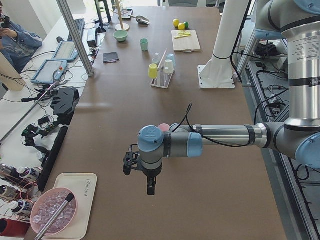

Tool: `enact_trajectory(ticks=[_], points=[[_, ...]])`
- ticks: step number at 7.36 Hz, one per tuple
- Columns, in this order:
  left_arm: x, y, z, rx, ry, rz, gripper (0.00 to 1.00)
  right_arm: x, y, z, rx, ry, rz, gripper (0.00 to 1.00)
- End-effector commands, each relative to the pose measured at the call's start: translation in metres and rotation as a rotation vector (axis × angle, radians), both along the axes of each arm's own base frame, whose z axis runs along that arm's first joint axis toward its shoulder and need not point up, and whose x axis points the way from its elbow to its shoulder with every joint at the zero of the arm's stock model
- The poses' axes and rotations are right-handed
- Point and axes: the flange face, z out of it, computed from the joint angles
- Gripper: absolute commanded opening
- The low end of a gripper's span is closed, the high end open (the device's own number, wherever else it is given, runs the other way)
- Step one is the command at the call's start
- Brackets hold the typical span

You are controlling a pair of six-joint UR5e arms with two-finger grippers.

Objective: Place cup on cup holder

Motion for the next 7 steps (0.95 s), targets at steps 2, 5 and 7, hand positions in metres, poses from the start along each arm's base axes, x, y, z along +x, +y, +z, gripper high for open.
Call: enact_trajectory(ticks=[2, 5, 7], points=[[-0.0002, -0.0007, 0.0004, -0.001, -0.002, -0.002, 0.98, 0.0011, -0.0021, 0.0013, 0.008, 0.005, -0.008, 1.00], [-0.0006, 0.0001, 0.0021, -0.001, -0.008, 0.000, 0.98, 0.0009, -0.0009, 0.0048, 0.000, 0.003, -0.006, 1.00], [-0.0001, 0.0001, 0.0017, -0.004, -0.001, -0.004, 0.98, 0.0008, -0.0017, 0.0046, 0.001, 0.002, -0.006, 1.00]])
